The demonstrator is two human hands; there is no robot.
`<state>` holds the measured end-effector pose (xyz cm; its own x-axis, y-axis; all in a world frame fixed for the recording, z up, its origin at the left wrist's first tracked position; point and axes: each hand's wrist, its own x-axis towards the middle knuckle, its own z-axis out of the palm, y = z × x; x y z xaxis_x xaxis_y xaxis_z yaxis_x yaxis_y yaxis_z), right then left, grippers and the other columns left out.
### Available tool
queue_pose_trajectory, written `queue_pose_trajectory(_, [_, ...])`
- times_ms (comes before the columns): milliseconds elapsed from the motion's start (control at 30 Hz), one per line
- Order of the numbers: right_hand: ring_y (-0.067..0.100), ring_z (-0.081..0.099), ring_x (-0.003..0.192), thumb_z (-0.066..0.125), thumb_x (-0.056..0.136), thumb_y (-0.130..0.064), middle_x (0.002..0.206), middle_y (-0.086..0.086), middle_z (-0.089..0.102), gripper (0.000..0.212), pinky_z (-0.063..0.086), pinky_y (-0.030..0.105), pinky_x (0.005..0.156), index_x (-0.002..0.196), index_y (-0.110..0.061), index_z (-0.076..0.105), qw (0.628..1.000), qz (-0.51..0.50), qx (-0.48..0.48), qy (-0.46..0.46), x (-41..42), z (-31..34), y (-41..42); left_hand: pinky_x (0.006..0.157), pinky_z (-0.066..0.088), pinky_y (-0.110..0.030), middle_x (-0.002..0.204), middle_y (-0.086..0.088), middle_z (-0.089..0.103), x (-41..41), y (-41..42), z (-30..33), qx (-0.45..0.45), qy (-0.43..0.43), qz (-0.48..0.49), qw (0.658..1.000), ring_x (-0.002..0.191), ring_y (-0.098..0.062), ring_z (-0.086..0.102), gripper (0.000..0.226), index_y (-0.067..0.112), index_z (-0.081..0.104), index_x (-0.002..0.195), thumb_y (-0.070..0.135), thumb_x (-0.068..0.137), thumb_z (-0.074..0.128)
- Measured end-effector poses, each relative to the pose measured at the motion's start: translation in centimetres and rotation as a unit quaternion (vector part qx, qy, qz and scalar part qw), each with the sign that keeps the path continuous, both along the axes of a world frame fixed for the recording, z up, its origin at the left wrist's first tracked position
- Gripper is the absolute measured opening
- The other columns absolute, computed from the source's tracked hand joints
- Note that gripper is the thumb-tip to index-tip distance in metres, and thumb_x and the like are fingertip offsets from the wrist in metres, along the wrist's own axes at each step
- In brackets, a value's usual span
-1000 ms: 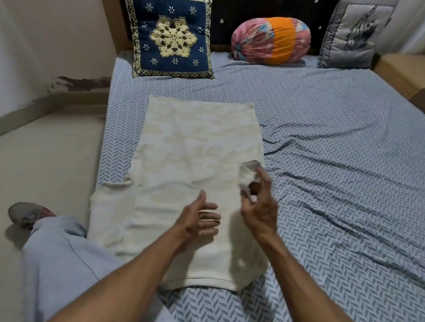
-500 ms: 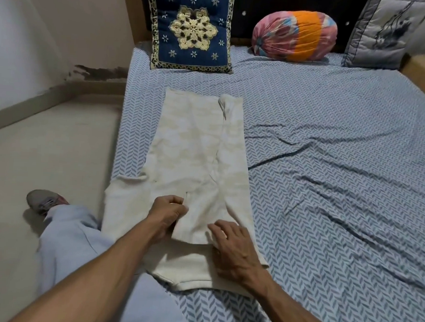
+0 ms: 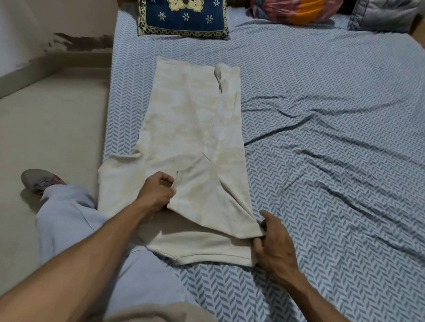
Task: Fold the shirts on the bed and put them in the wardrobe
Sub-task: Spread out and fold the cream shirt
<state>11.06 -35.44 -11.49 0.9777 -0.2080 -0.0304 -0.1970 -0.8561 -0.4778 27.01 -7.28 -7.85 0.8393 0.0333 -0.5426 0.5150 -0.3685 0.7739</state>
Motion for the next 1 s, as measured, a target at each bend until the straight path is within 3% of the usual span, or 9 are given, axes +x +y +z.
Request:
queue_pose_trajectory(67, [0.017, 0.056, 0.081, 0.066, 0.071, -0.004, 0.098, -0.01, 0.052, 0.055, 0.039, 0.025, 0.07, 0.123, -0.018, 0.058, 0.998, -0.022, 0.056, -0.023, -0.7, 0.1, -0.3, 0.047, 0.042, -0.02, 0.082, -0.004, 0.062, 0.0, 0.1, 0.0, 0.0, -0.008, 0.01, 1.0, 0.061, -0.015, 0.052, 0.017, 0.01, 0.06, 0.099, -0.005, 0.091, 0.064])
queue_pose_trajectory(133, [0.008, 0.042, 0.077, 0.061, 0.062, -0.001, 0.092, -0.012, 0.043, 0.047, 0.03, 0.019, 0.068, 0.105, -0.018, 0.056, 0.995, 0.048, 0.033, -0.084, -1.3, 0.3, -0.6, 0.052, 0.043, -0.021, 0.087, -0.005, 0.062, 0.1, 0.5, -0.3, -0.001, -0.015, 0.025, 1.0, 0.066, -0.015, 0.053, 0.016, 0.008, 0.062, 0.105, -0.001, 0.092, 0.066])
queue_pose_trajectory(267, [0.02, 0.044, 0.074, 0.066, 0.064, 0.01, 0.084, 0.003, 0.047, 0.039, 0.032, 0.027, 0.061, 0.092, -0.015, 0.054, 0.982, 0.154, -0.015, -0.111, -2.2, -1.1, -1.3, 0.061, 0.042, -0.025, 0.095, -0.004, 0.063, 0.3, 1.0, -0.7, 0.011, -0.033, 0.036, 0.999, 0.074, -0.014, 0.056, 0.017, 0.009, 0.063, 0.107, 0.004, 0.091, 0.069])
queue_pose_trajectory(467, [0.018, 0.05, 0.074, 0.069, 0.069, -0.015, 0.082, -0.002, 0.052, 0.013, 0.042, 0.031, 0.062, 0.083, -0.016, 0.066, 0.976, 0.201, 0.0, -0.082, -1.7, -0.6, -1.1, 0.058, 0.044, -0.028, 0.076, -0.002, 0.062, 0.7, 2.1, -0.8, 0.079, -0.044, -0.056, 0.994, 0.062, -0.019, 0.058, 0.015, 0.017, 0.062, 0.101, 0.014, 0.09, 0.072])
queue_pose_trajectory(667, [0.01, 0.049, 0.07, 0.06, 0.082, -0.031, 0.074, -0.009, 0.052, 0.014, 0.037, 0.023, 0.066, 0.078, -0.019, 0.066, 0.991, 0.119, 0.033, -0.045, 7.3, 1.6, 0.0, 0.087, 0.051, -0.036, 0.105, -0.006, 0.064, 4.1, 0.6, -0.1, 0.286, -0.165, -0.19, 0.925, 0.101, -0.025, 0.06, 0.03, 0.017, 0.068, 0.111, 0.029, 0.084, 0.07])
queue_pose_trajectory(733, [0.011, 0.052, 0.071, 0.061, 0.085, -0.029, 0.076, -0.007, 0.059, 0.011, 0.04, 0.027, 0.068, 0.083, -0.021, 0.068, 0.994, 0.103, 0.045, -0.012, 12.3, 2.3, 1.1, 0.092, 0.049, -0.033, 0.109, -0.007, 0.066, 6.2, -1.3, 0.4, 0.265, -0.183, -0.213, 0.923, 0.107, -0.027, 0.06, 0.033, 0.014, 0.07, 0.115, 0.026, 0.085, 0.069])
queue_pose_trajectory(867, [0.017, 0.065, 0.083, 0.063, 0.089, -0.025, 0.091, 0.001, 0.073, 0.014, 0.052, 0.033, 0.081, 0.097, -0.019, 0.073, 0.994, 0.094, 0.058, 0.016, 22.6, 3.6, 3.3, 0.082, 0.048, -0.025, 0.102, 0.003, 0.071, 9.9, -4.9, 0.9, 0.156, -0.116, -0.167, 0.967, 0.097, -0.016, 0.065, 0.03, 0.017, 0.072, 0.112, 0.031, 0.086, 0.073])
queue_pose_trajectory(933, [0.018, 0.067, 0.088, 0.062, 0.09, -0.024, 0.096, 0.001, 0.074, 0.017, 0.053, 0.033, 0.085, 0.101, -0.019, 0.074, 0.994, 0.091, 0.059, 0.008, 28.0, 4.1, 4.2, 0.065, 0.053, -0.029, 0.081, 0.001, 0.073, 11.8, -5.6, 0.2, 0.092, -0.062, -0.143, 0.984, 0.075, -0.019, 0.067, 0.021, 0.016, 0.075, 0.093, 0.032, 0.08, 0.078])
queue_pose_trajectory(1000, [0.021, 0.068, 0.094, 0.061, 0.09, -0.023, 0.099, 0.002, 0.075, 0.021, 0.052, 0.032, 0.087, 0.106, -0.019, 0.074, 0.994, 0.099, 0.043, 0.0, 33.1, 4.3, 4.9, 0.044, 0.042, -0.026, 0.057, -0.009, 0.063, 12.8, -5.4, 0.0, 0.017, 0.002, -0.14, 0.99, 0.046, -0.022, 0.053, 0.019, 0.009, 0.077, 0.079, 0.026, 0.078, 0.084])
